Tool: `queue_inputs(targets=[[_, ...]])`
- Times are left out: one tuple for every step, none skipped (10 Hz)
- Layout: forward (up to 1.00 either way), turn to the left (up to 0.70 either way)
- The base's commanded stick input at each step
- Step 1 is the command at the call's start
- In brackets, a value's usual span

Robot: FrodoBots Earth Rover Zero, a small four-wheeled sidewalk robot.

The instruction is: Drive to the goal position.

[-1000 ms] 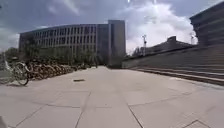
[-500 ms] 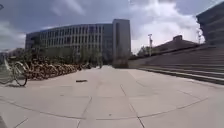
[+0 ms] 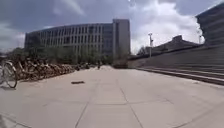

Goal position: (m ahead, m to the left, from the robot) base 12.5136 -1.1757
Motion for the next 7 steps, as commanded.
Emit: queue_inputs(targets=[[0.70, 0.10], [0.70, 0.14], [0.70, 0.11], [0.70, 0.03], [0.70, 0.00], [0.70, 0.00], [0.70, 0.00]])
